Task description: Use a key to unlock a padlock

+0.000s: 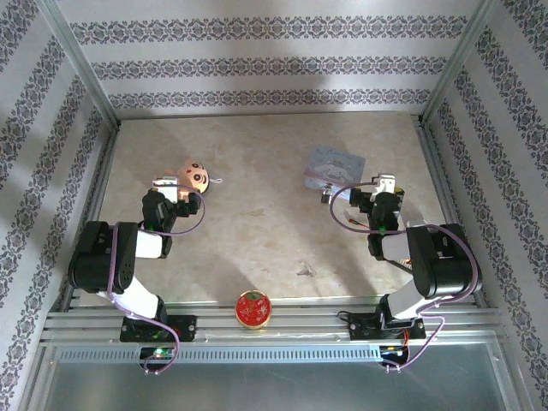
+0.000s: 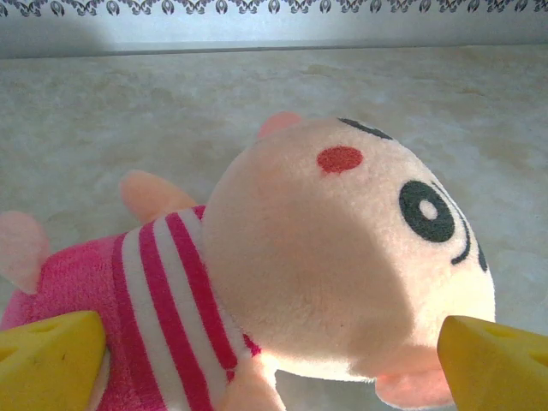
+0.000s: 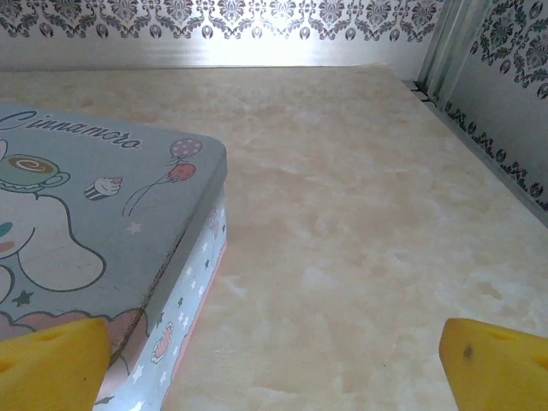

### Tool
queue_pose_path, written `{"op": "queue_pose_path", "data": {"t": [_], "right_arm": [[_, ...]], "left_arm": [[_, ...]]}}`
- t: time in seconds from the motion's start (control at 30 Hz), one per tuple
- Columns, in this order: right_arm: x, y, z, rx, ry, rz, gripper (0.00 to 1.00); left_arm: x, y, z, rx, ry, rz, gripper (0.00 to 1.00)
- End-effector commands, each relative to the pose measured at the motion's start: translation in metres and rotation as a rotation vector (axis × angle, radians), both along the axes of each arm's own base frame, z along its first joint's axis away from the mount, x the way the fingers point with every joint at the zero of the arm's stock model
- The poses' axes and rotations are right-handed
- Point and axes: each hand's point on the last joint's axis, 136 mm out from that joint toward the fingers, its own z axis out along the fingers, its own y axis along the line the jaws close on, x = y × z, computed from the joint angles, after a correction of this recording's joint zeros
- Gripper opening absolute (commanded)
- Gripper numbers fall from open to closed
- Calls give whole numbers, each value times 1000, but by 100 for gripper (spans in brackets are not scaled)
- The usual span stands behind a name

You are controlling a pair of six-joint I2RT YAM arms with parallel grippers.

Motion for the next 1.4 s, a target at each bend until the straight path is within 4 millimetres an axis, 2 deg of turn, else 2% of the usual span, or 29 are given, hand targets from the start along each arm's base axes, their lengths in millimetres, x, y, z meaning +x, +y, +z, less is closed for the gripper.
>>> {"op": "queue_pose_path", "data": {"t": [0.0,1.1,1.23,1.37], "right_arm": [[0,-3,9,19,-37,-19,98],[0,-4,9,19,-39,-21,98],[-1,-9,12,18,-44,-53,98],[-4,-5,17,14,-57,-31,98]], "left_arm": [[0,-1,1,2,4,-11,99],[-1,1,1,-1,3,0,99],[-5,7,10,-1,-29,40,99],[-11,12,26,1,-41,70,99]]}}
